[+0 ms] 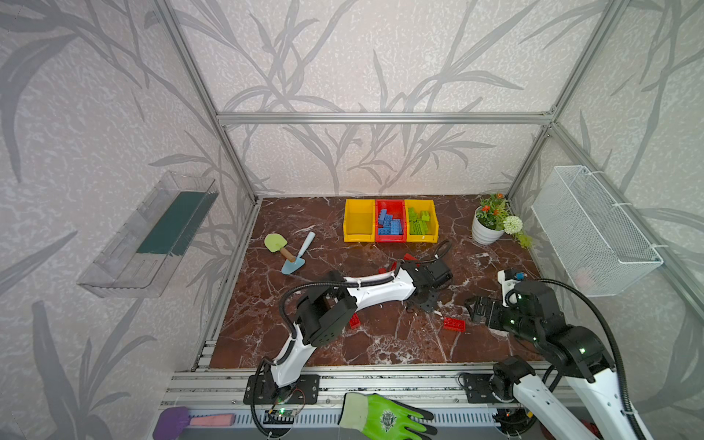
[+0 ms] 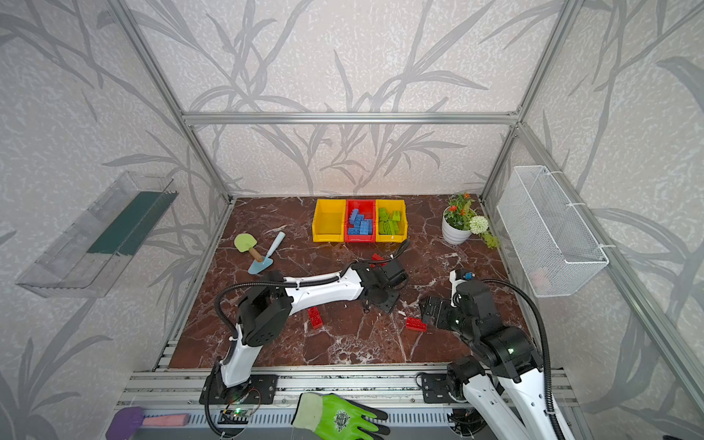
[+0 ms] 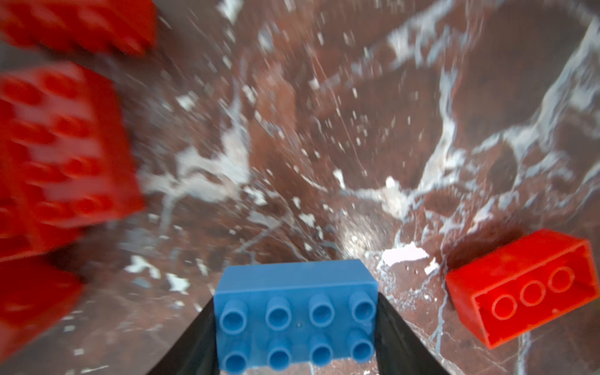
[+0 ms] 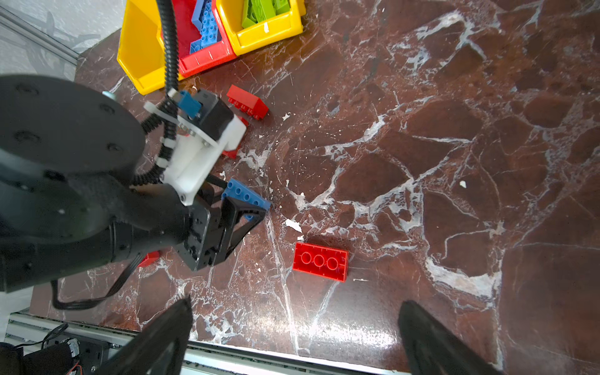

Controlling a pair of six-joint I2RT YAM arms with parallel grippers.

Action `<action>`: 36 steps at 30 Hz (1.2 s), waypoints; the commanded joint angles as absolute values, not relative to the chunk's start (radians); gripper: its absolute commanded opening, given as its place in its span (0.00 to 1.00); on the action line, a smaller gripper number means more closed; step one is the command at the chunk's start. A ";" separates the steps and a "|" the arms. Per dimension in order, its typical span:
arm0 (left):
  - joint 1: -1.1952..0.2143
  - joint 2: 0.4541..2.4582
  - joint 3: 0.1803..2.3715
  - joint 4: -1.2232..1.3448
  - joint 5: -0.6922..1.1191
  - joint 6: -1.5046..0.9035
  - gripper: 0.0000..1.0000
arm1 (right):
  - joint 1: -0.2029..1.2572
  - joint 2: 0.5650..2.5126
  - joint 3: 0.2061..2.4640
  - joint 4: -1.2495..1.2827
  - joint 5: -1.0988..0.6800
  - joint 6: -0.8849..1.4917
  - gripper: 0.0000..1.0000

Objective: Sort the legos into containers by color
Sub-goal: Pick up the lego from the center of the table, then place the lego in the container.

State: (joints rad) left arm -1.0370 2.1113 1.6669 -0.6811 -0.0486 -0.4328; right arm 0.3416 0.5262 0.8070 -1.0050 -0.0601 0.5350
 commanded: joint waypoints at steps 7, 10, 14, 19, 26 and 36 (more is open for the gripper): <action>-0.845 2.183 2.023 -0.843 -0.139 -0.341 0.44 | 0.347 0.614 0.858 -0.937 -0.071 0.525 0.99; -0.768 2.273 2.223 -0.900 -0.155 -0.322 0.44 | 0.348 0.661 0.859 -0.900 -0.074 0.517 0.99; -0.694 2.460 2.572 -0.999 -0.175 -0.292 0.45 | 0.347 0.733 0.864 -0.849 -0.084 0.511 0.99; -0.618 2.595 2.762 -0.941 -0.144 -0.276 0.48 | 0.346 0.821 0.869 -0.780 -0.083 0.506 0.99; -0.541 2.629 2.724 -0.811 -0.056 -0.305 0.49 | 0.345 0.942 0.906 -0.742 -0.042 0.490 0.99; -0.537 2.676 2.726 -0.727 -0.013 -0.315 0.83 | 0.342 1.078 0.958 -0.726 -0.034 0.479 0.99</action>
